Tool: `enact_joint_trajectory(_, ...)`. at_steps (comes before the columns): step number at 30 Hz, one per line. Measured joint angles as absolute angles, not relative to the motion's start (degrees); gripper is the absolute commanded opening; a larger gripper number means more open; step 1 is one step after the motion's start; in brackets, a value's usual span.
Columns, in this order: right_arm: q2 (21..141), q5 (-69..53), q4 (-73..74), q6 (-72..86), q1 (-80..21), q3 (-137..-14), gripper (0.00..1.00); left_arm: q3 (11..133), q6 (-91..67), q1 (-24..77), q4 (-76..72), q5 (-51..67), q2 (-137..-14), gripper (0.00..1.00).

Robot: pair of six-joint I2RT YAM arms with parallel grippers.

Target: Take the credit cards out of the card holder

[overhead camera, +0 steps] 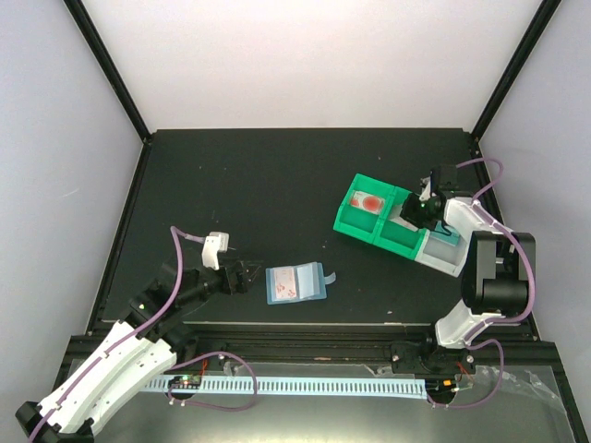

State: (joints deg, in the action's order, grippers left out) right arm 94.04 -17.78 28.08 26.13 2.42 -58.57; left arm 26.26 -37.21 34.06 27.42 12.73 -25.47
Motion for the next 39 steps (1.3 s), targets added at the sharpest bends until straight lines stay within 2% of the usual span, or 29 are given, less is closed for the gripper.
enact_joint_trajectory(3, 94.0, -15.9, 28.3, 26.0, 2.4, -59.0, 0.16, 26.3, -37.7, 34.1, 27.4, 12.8, -25.5, 0.99)
enact_joint_trajectory(8, 94.0, -12.9, 28.3, 26.0, 2.5, -59.1, 0.09, 26.2, -38.5, 34.1, 26.2, 13.1, -25.5, 0.99)
enact_joint_trajectory(18, 93.5, -8.8, 28.4, 26.0, 2.6, -59.5, 0.09, 26.1, -39.3, 34.1, 24.9, 13.8, -25.5, 0.99)
enact_joint_trajectory(27, 92.4, -6.3, 28.9, 27.4, 2.6, -60.1, 0.24, 25.4, -39.8, 34.1, 23.5, 15.0, -26.8, 0.99)
enact_joint_trajectory(39, 86.5, -6.5, 29.3, 29.3, 1.9, -57.2, 0.29, 24.2, -40.6, 34.1, 21.9, 16.7, -28.8, 0.99)
